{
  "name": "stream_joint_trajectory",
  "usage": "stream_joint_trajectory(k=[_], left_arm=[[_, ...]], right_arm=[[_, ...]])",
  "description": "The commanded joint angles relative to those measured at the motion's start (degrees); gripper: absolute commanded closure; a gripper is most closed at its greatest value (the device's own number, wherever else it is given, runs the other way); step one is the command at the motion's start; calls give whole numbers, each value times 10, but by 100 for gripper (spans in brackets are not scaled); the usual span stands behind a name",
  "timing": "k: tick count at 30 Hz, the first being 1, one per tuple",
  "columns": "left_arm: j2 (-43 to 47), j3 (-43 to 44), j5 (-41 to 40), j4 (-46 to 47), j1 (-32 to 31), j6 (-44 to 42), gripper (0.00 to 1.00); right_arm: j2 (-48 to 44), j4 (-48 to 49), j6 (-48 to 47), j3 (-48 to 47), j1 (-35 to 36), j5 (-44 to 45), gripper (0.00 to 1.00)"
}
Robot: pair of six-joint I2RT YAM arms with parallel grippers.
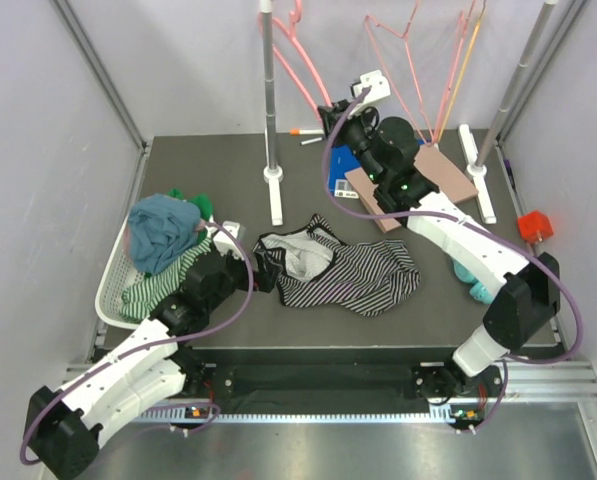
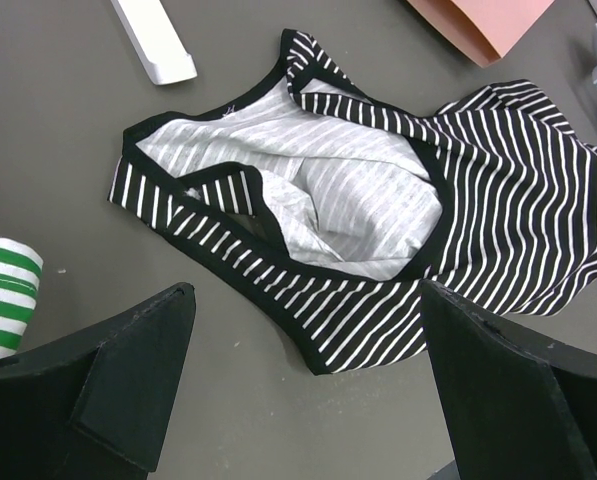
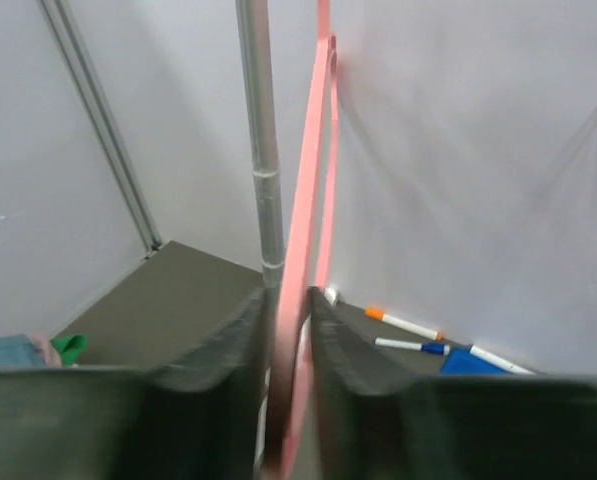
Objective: Place the tank top on the hanger
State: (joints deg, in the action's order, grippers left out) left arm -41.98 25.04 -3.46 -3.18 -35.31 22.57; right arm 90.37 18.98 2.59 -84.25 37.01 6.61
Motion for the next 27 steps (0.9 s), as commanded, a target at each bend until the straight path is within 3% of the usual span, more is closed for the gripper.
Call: stream_joint_trajectory(k=[1, 2, 16, 22, 27], left_arm=[[11, -2, -2, 9, -2, -4, 2], [11, -2, -2, 8, -1, -4, 2], [17, -2, -22, 2, -1, -7, 2], [10, -9, -29, 14, -1, -11, 2], [-18, -8, -6, 26, -1, -22, 2]], right_arm=[[11, 26, 4, -49, 5, 12, 95], [13, 27, 6, -53, 6, 13, 100], [-26, 84, 18, -39, 14, 79, 100], [-96, 110, 11, 26, 15, 96, 100], [-147, 69, 9, 65, 14, 89, 100]])
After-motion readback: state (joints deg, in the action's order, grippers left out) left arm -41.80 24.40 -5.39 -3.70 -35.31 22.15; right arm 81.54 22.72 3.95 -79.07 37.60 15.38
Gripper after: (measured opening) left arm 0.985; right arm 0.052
